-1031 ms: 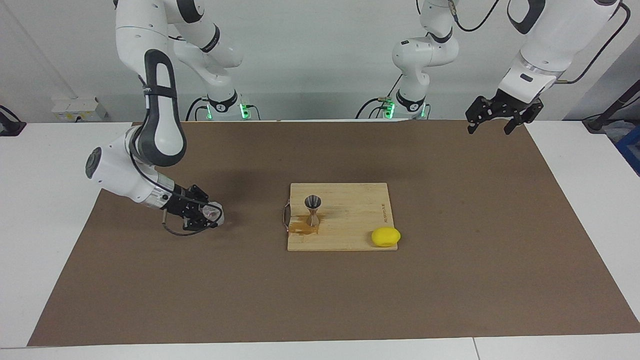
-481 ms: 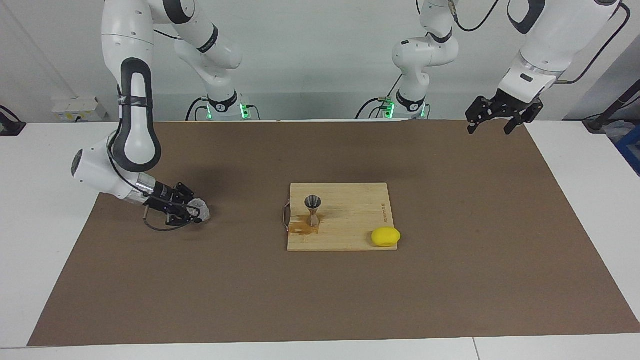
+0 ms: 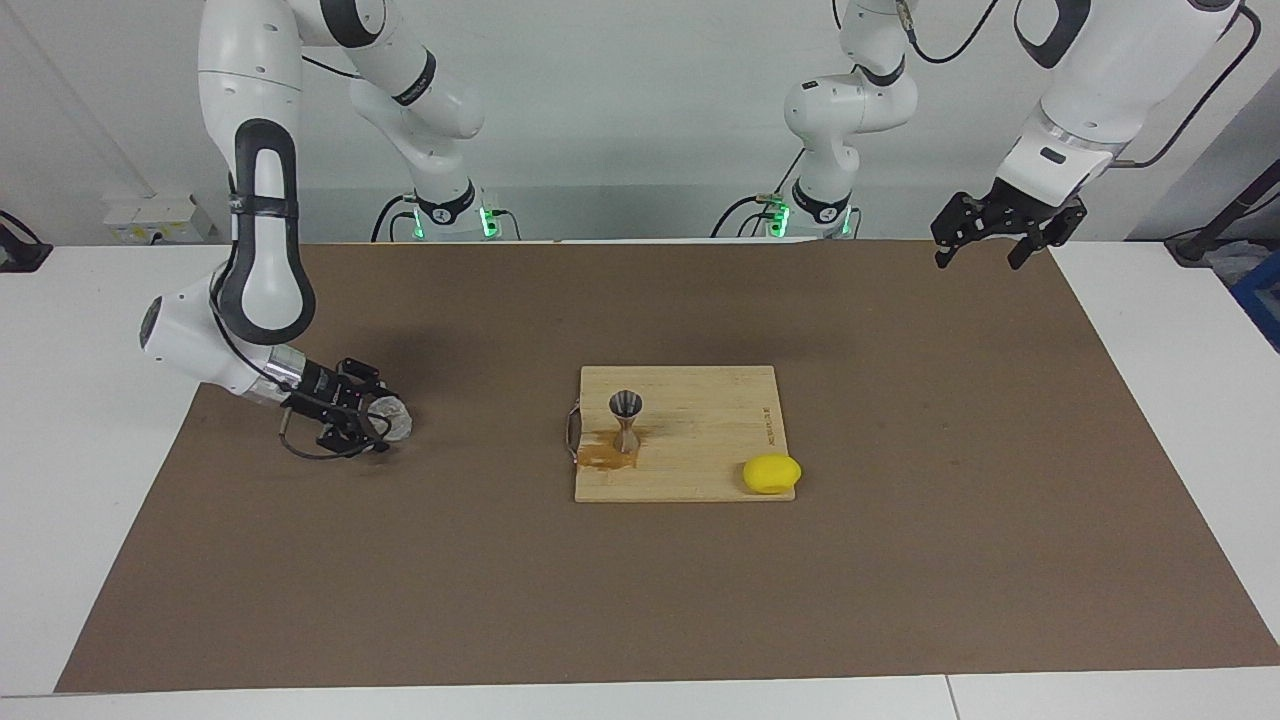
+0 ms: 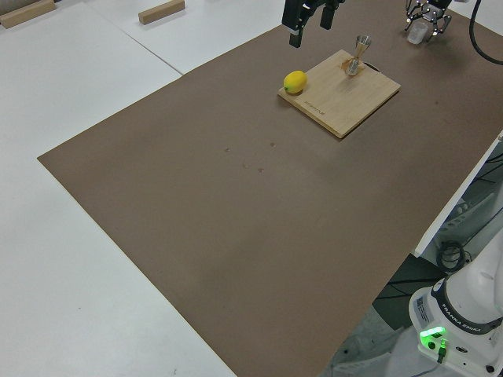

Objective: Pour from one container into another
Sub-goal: 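Lower the glass cup onto the table and open the right gripper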

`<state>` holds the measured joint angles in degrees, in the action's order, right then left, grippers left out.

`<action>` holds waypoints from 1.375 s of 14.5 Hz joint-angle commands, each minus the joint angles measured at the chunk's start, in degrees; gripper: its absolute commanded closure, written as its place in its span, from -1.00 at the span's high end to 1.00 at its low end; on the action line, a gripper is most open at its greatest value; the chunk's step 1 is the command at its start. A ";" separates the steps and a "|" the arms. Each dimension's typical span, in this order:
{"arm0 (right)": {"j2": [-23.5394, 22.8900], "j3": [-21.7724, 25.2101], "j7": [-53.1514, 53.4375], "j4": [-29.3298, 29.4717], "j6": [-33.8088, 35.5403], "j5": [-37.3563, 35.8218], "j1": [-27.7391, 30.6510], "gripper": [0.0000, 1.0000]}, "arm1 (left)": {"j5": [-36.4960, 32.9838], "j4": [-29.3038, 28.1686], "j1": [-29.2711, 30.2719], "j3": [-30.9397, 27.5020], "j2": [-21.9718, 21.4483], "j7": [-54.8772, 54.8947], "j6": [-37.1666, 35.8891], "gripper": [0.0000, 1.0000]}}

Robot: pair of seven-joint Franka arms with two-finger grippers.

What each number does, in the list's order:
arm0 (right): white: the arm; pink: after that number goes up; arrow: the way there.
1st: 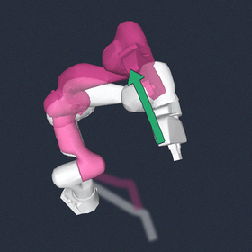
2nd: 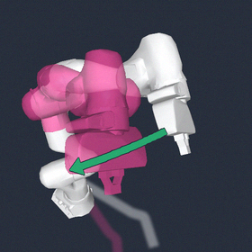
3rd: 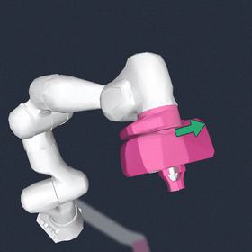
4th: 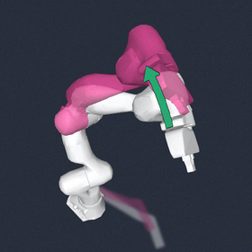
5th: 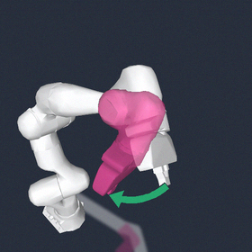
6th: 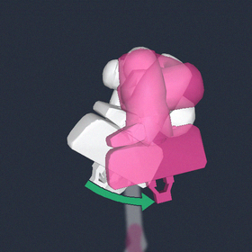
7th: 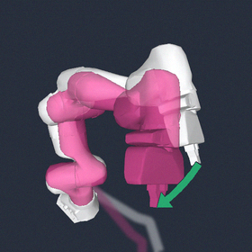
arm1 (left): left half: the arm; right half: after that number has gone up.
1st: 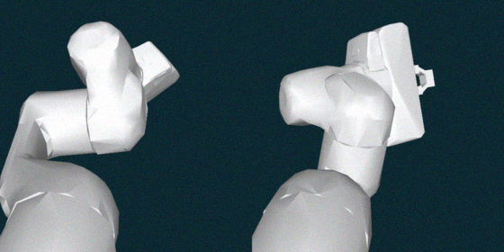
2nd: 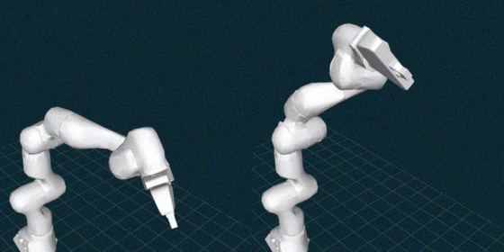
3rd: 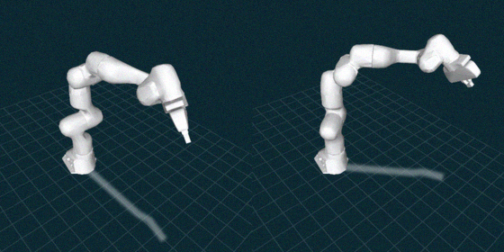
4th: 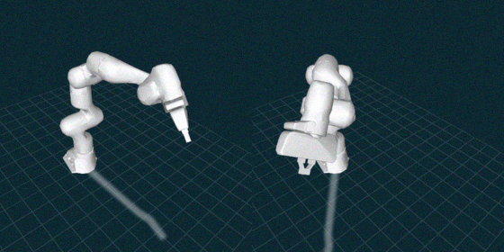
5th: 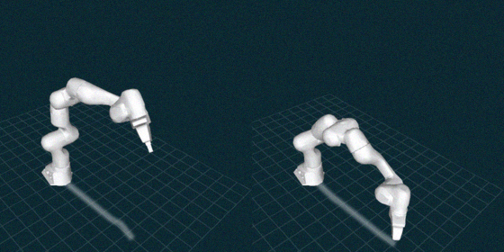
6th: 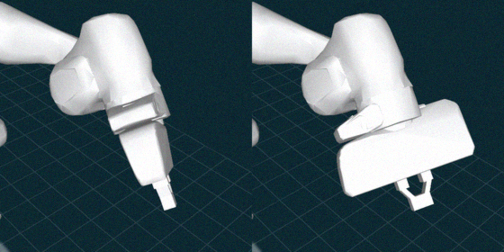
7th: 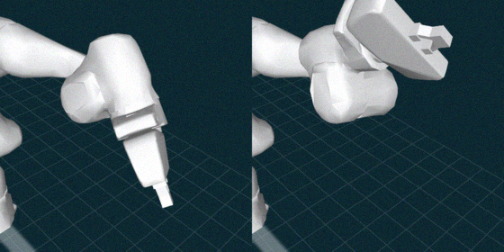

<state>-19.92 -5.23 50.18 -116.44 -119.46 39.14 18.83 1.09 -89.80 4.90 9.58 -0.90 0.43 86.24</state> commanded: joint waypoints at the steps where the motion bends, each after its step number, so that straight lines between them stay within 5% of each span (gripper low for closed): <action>1: 3.91 -0.31 -1.57 -2.03 -1.21 0.86 0.42 1.00 | -0.12 -0.91 0.72 0.35 -0.86 0.36 0.59 1.00; 7: 10.85 -0.57 -2.53 -1.86 -0.33 -6.59 -2.46 1.00 | -0.12 -0.91 0.72 0.35 -0.86 0.36 0.59 1.00; 11: 12.71 -0.57 -14.45 -1.42 1.16 -13.99 -7.73 1.00 | -0.12 -0.91 0.72 0.35 -0.86 0.36 0.59 1.00; 16: 13.23 -0.66 -20.20 -1.42 1.51 -37.44 -17.85 1.00 | -0.12 -0.91 0.72 0.35 -0.86 0.36 0.59 1.00; 20: 18.05 -0.75 -25.64 -1.42 4.05 -38.87 -20.23 0.99 | -0.12 -0.91 0.72 0.35 -0.86 0.36 0.59 1.00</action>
<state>-6.21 -6.04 28.88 -116.82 -117.58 1.34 -1.64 1.09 -89.80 4.90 9.58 -0.90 0.43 86.24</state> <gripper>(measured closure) 0.000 0.000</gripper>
